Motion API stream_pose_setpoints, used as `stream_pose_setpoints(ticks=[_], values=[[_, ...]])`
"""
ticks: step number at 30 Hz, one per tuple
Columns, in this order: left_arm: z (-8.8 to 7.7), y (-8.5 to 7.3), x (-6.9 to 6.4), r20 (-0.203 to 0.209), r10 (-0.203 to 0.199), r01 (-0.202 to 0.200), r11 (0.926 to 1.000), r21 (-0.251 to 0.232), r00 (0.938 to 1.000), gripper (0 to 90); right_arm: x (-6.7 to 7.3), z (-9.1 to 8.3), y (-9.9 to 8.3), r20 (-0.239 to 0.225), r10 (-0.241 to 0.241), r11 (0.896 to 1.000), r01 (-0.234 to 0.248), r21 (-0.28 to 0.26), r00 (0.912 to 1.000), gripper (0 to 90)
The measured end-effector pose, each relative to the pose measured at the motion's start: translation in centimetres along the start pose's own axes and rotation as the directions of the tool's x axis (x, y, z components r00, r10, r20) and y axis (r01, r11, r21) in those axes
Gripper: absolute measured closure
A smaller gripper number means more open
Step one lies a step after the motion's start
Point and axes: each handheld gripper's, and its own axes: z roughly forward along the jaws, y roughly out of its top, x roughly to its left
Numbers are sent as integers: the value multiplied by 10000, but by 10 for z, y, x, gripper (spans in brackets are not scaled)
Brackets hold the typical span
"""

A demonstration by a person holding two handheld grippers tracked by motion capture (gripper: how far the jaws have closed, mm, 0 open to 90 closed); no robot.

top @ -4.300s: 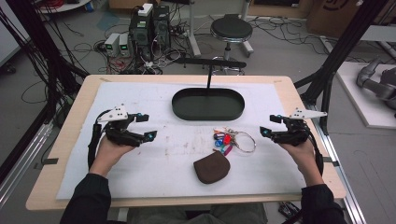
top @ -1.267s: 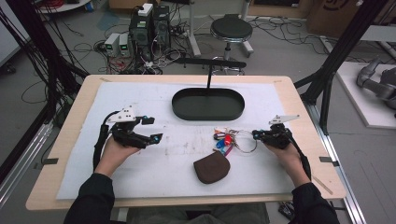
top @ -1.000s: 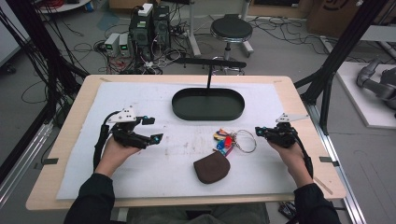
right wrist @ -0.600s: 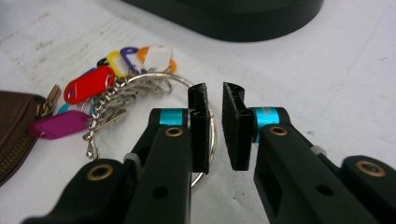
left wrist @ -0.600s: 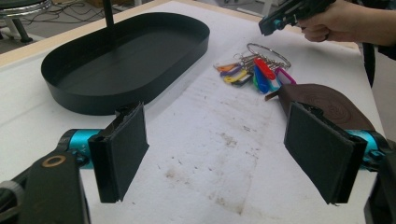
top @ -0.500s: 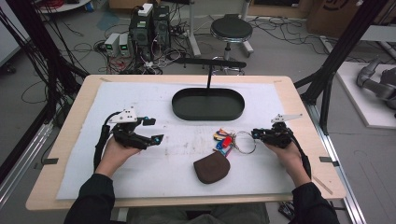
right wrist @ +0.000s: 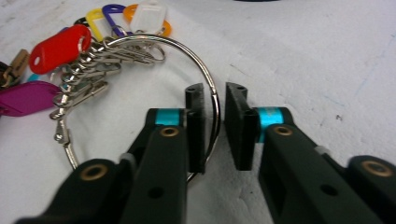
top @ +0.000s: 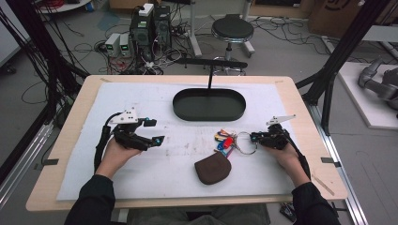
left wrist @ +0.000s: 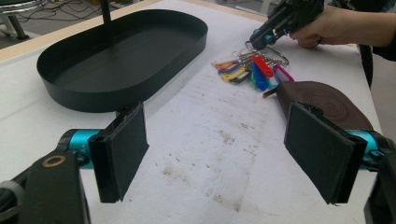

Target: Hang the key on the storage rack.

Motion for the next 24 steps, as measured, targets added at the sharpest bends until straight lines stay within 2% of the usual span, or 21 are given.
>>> stream_pose_setpoints(ticks=[2,9,15,18,24], values=[[0,0,0,7,38,-38,10000,31,10000,213,-1,0,0,-44,10,10000,-10,-1,10000,862],[0,0,0,1,31,-31,10000,10,10000,213,-5,-6,-1,-502,250,9994,-261,-222,9984,867],[-1,0,0,0,14,-14,10000,-45,10000,213,-7,-21,0,-1349,481,9918,-633,-1111,9897,870],[-1,0,0,5,56,-56,10000,-51,10000,213,-5,-27,1,-1745,361,9860,-636,-1543,9840,870],[-2,1,0,-13,66,-66,9999,-128,10000,213,2,-33,2,-2066,87,9829,-463,-1780,9784,871]])
